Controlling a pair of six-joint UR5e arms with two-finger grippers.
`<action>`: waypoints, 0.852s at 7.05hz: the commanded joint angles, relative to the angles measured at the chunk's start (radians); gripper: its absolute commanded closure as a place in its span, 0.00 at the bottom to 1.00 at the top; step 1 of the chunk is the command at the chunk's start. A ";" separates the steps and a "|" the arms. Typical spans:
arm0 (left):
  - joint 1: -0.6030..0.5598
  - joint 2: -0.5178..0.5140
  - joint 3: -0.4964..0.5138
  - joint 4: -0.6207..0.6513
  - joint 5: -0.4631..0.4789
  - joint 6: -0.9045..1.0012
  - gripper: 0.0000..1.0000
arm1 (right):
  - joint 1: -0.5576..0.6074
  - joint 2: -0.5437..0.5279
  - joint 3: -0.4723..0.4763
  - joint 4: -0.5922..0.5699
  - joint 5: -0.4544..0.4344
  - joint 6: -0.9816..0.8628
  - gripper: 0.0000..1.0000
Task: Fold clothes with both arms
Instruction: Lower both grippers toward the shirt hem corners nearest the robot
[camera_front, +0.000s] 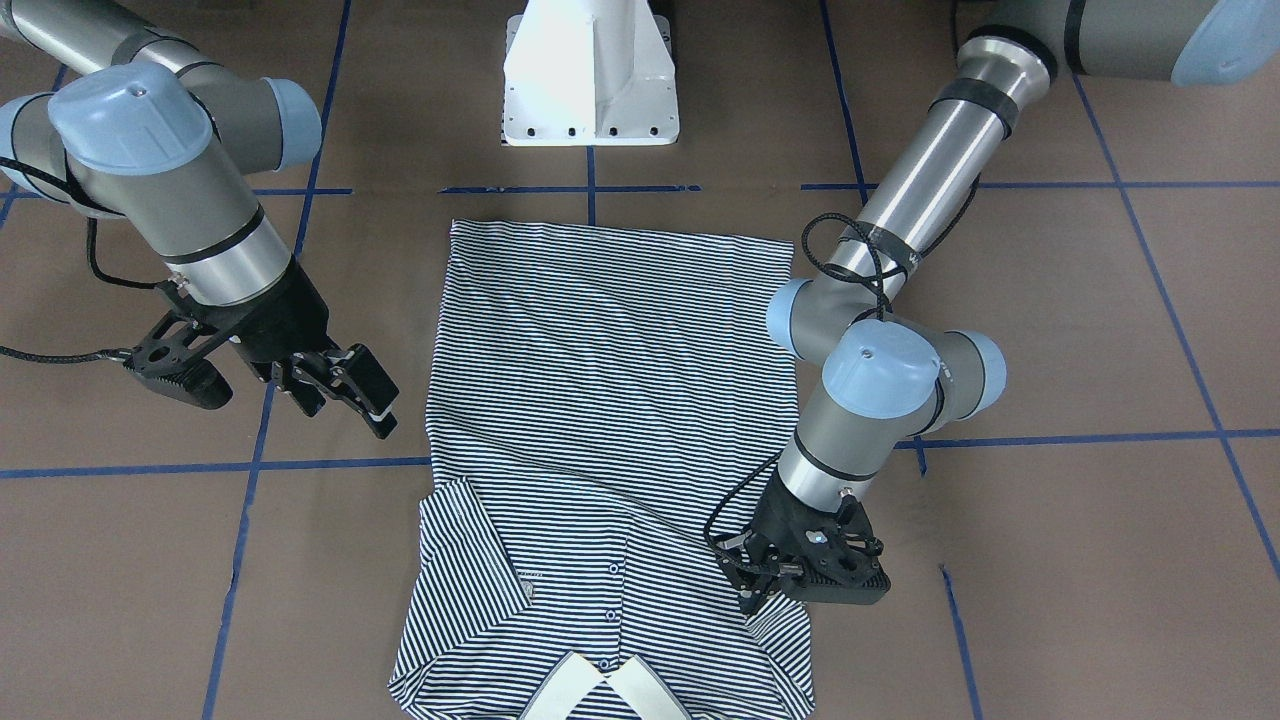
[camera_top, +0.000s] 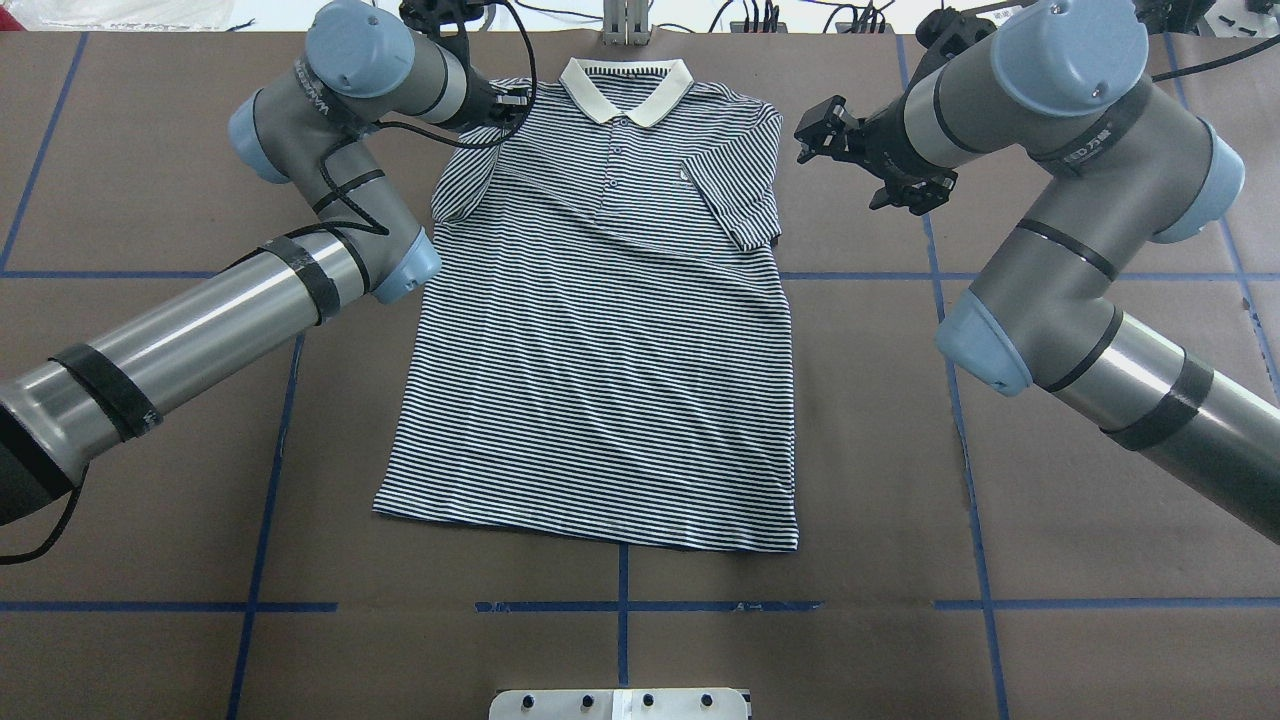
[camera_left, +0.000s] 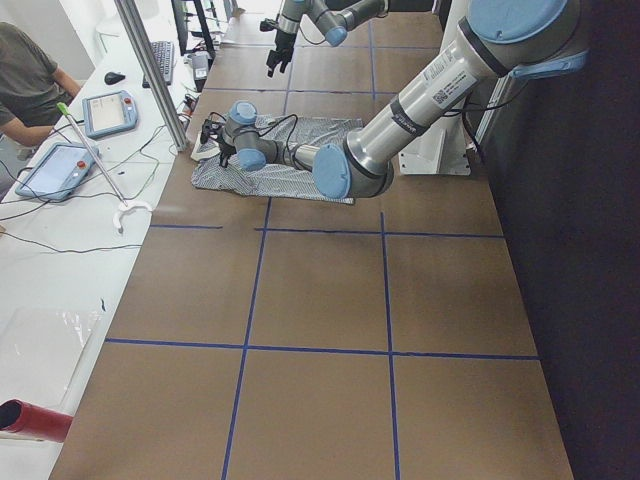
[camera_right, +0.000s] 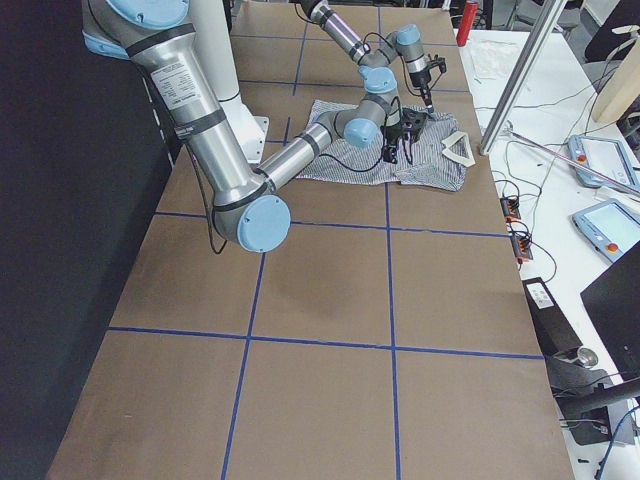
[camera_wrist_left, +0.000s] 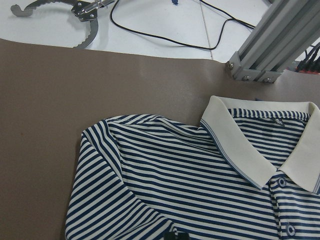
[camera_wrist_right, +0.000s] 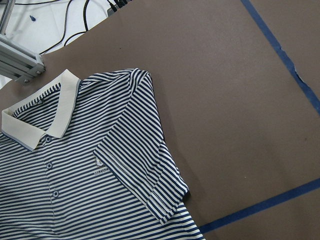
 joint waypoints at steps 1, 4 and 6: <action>0.001 -0.029 0.051 -0.026 0.018 0.000 1.00 | 0.000 0.000 0.000 0.000 0.000 0.000 0.00; 0.031 -0.011 -0.021 -0.034 0.016 -0.041 0.24 | -0.012 0.000 0.006 0.000 -0.003 0.014 0.00; 0.080 0.196 -0.369 -0.016 0.003 -0.165 0.14 | -0.101 -0.007 0.076 -0.015 -0.060 0.113 0.00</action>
